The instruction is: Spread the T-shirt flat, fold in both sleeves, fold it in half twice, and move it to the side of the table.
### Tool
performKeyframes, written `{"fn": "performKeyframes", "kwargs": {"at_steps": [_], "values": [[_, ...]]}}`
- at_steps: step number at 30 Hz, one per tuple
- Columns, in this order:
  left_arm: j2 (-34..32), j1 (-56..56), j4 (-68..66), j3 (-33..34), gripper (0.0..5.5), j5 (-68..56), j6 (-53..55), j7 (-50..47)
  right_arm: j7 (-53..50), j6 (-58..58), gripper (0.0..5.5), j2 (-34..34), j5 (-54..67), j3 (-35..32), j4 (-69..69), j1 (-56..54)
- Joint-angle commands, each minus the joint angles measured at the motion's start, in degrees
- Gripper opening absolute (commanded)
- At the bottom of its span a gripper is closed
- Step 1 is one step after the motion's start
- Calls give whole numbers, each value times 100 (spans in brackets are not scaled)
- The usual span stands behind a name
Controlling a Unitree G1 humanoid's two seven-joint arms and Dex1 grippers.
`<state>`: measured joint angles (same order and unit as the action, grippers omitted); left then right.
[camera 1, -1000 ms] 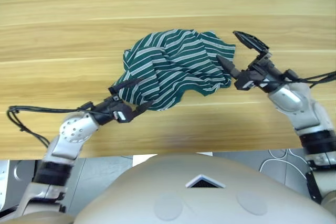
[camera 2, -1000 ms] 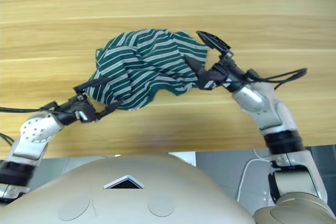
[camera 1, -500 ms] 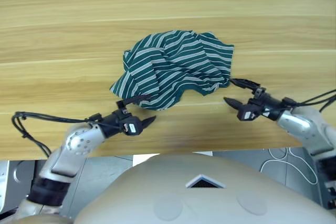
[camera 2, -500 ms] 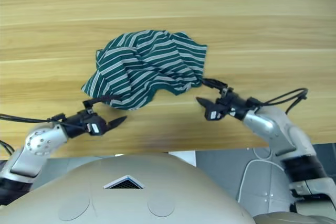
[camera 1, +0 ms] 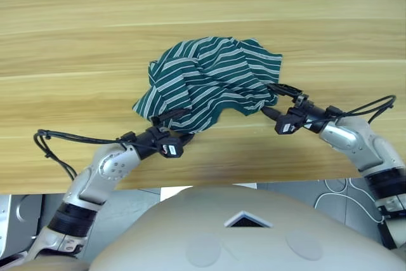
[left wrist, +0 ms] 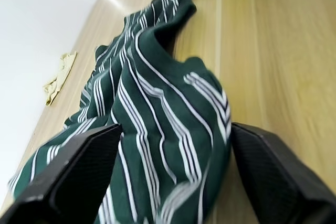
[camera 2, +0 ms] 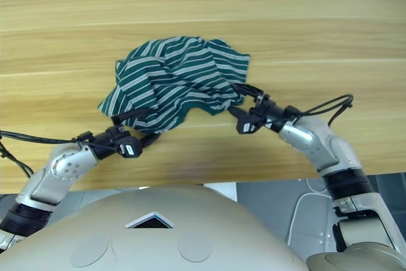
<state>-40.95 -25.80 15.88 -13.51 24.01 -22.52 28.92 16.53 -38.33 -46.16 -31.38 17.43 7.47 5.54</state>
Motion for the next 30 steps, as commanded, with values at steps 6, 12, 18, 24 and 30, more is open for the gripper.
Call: {"fn": "performKeyframes", "kwargs": {"at_steps": [6, 12, 18, 24, 30], "values": [[-215, -178, -293, 169, 375, 419, 509, 45, 268, 103, 245, -59, -356, 364, 535, 40], [-97, 46, -475, -211, 375, 385, 325, 89, 209, 185, 136, -326, -309, 197, 676, 143], [-78, 125, -553, -403, 334, 365, 248, 60, 198, 205, 75, -546, -192, 5, 646, 282], [-74, 134, -659, -494, 218, 401, 197, -15, 157, 264, 75, -522, -225, -51, 820, 113], [-90, 191, -727, -600, 109, 376, 123, -54, 185, 126, 75, -236, -404, 314, 1000, -199]]}}
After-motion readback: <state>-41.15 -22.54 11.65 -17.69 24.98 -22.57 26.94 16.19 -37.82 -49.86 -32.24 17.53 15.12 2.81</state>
